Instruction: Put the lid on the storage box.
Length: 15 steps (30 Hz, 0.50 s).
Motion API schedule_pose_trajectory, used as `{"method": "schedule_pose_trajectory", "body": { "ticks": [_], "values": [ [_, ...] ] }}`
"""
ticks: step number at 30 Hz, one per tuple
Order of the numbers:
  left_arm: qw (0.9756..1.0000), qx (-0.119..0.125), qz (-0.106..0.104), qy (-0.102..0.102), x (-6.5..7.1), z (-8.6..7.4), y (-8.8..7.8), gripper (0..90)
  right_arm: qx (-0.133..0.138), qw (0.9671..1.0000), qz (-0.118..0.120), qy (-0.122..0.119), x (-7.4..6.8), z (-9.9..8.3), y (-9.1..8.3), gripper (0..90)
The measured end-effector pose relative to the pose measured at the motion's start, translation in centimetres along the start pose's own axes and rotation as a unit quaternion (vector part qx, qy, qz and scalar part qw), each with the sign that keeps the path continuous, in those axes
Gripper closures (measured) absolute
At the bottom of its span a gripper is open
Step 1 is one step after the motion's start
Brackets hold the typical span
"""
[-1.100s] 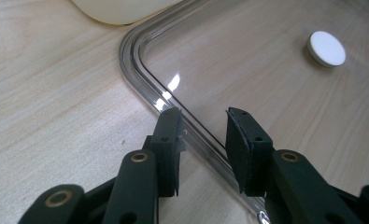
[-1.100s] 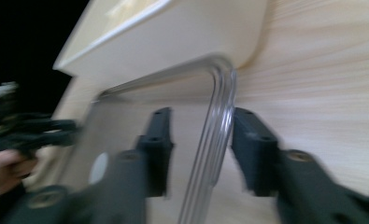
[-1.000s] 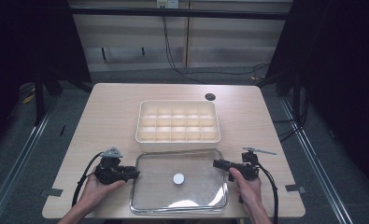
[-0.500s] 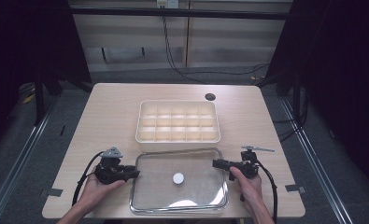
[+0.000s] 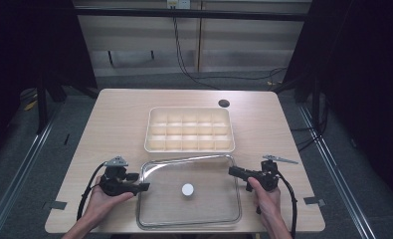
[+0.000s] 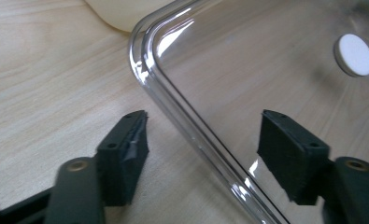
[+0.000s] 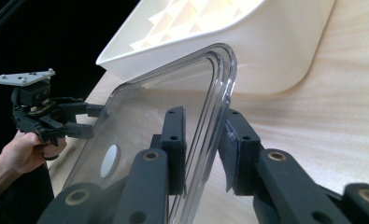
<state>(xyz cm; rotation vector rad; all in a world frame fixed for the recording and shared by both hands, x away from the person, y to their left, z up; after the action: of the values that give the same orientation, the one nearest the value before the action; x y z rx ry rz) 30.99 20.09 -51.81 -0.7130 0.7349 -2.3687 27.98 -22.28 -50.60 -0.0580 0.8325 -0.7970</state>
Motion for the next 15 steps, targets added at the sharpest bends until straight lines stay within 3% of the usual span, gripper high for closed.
{"method": "schedule_pose_trajectory", "body": {
  "ticks": [9,12,15],
  "values": [
    [0.9994,0.008,-0.024,-0.022,0.02,0.12,0.29,32.6,0.003,1.0,0.008,-0.004,-0.15,0.06,0.02,73.3],
    [0.9989,0.012,-0.028,-0.036,0.54,0.07,0.46,36.2,-0.002,1.0,0.006,-0.003,-0.19,-0.01,0.07,73.1],
    [0.9986,0.02,-0.031,-0.037,0.56,0.27,0.16,41.4,-0.002,1.0,-0.003,-0.001,-0.04,-0.11,0.14,73.0]
  ]
}}
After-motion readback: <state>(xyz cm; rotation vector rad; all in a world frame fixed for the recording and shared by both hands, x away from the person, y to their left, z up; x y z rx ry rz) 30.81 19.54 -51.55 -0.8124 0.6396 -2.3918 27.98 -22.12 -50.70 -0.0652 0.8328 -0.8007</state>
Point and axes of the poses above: each handheld gripper's, and its own axes: y roughly forward along the jaws, z roughly out of its top, x roughly to its right, the point moved 3 cm from there along y, roughly forward along the jaws, and after that the axes turned 4 degrees about x, right-handed, at the moved point
